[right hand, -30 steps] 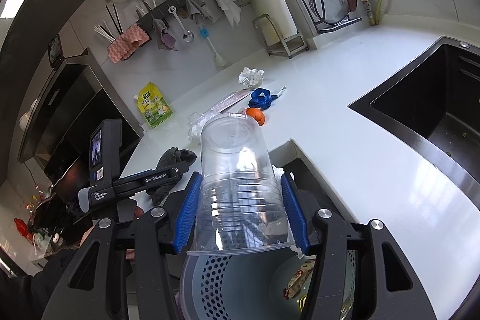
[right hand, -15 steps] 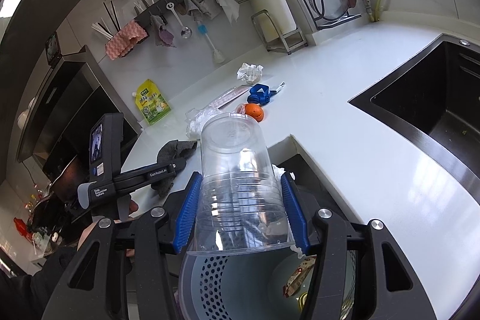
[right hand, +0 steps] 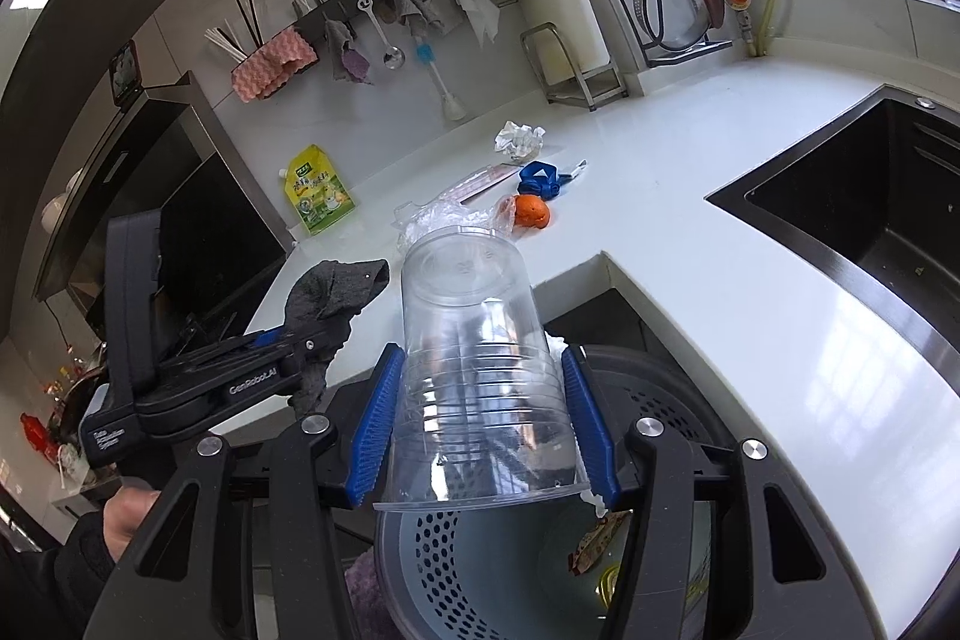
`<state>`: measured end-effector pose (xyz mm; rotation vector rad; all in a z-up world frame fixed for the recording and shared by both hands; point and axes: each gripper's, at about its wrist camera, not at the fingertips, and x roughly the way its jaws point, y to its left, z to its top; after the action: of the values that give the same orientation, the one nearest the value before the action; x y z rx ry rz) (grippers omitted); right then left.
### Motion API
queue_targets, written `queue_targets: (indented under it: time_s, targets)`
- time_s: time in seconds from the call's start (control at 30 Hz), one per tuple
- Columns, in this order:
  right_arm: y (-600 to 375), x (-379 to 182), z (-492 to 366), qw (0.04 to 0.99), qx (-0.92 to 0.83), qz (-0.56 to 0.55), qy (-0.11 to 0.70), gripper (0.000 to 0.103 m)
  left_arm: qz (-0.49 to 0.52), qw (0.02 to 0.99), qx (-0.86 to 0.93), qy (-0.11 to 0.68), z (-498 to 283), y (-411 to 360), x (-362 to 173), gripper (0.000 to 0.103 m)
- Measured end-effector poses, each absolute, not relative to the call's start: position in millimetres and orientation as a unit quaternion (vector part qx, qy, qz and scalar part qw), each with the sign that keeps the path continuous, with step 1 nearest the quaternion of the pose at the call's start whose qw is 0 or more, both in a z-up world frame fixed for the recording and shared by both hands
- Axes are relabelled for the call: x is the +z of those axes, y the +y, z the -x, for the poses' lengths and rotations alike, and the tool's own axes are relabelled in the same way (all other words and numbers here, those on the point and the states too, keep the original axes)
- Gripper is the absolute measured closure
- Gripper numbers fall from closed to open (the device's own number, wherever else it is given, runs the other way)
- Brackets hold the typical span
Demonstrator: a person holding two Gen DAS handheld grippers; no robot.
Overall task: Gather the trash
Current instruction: 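Grasp and lift the grey cloth with the left tool while the right tool holds the cup, then open both tools over the basket to drop the cup and cloth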
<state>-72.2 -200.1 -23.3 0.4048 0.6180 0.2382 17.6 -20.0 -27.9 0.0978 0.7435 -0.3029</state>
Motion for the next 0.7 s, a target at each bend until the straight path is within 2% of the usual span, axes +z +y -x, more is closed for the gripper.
queue_targets:
  time_s: [0.43, 0.53, 0.57, 0.63, 0.67, 0.7]
  targets:
    - [-197.4, -51.8, 110.4, 0.919, 0.086, -0.190, 0.335, 0.049, -0.075, 0.897, -0.190, 0.392, 31.8, -46.1, -63.1, 0.075]
    - [-199.1, -54.5, 113.2, 0.917, 0.084, -0.193, 0.338, 0.047, -0.072, 0.892, -0.189, 0.404, 33.5, -46.4, -71.4, 0.070]
    - [-199.8, -54.3, 113.9, 0.917, 0.080, -0.193, 0.339, 0.045, -0.069, 0.892, -0.188, 0.405, 33.9, -45.0, -72.3, 0.066]
    - [-202.9, -51.9, 116.6, 0.921, 0.068, -0.194, 0.331, 0.039, -0.066, 0.896, -0.181, 0.401, 34.8, -41.0, -71.1, 0.048]
    - [-205.2, -50.3, 118.0, 0.922, 0.065, -0.198, 0.326, 0.036, -0.064, 0.900, -0.175, 0.395, 36.3, -38.5, -69.2, 0.031]
    - [-208.1, -48.8, 119.2, 0.923, 0.063, -0.203, 0.321, 0.034, -0.060, 0.904, -0.170, 0.387, 37.3, -35.5, -66.2, 0.023]
